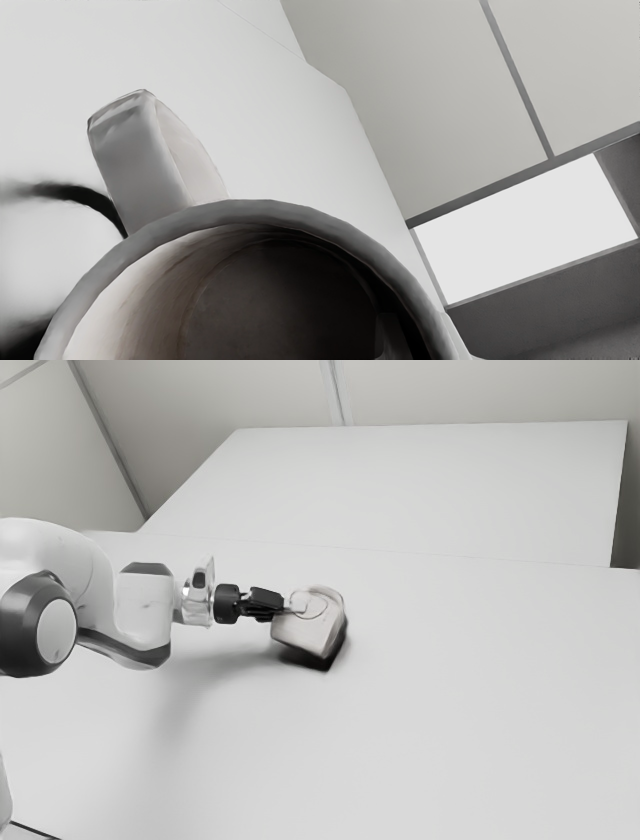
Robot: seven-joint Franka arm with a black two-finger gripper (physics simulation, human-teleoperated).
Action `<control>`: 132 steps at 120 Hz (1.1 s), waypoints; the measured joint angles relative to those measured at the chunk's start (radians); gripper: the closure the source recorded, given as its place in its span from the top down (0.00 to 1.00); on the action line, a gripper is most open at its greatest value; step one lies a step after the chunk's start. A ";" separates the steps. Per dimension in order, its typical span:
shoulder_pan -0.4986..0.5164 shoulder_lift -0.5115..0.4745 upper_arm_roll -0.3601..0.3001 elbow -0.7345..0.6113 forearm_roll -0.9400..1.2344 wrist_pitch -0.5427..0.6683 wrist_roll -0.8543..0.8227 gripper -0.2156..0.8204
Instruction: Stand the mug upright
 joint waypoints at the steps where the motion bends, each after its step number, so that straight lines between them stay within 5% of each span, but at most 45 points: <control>1: 0.000 -0.001 0.000 0.001 0.000 0.000 0.001 0.09; 21: -0.014 -0.064 -0.001 0.128 0.100 0.027 -0.004 0.07; 34: -0.024 -0.086 -0.004 0.292 0.430 0.085 -0.049 0.06; 55: -0.042 -0.108 -0.045 0.305 0.982 0.234 -0.237 0.04; 81: -0.054 -0.210 -0.099 0.107 1.374 0.472 -0.536 0.03; 102: -0.080 -0.422 -0.143 -0.133 1.620 0.612 -0.790 0.03; 132: -0.080 -0.526 -0.192 -0.334 1.749 0.760 -1.111 0.03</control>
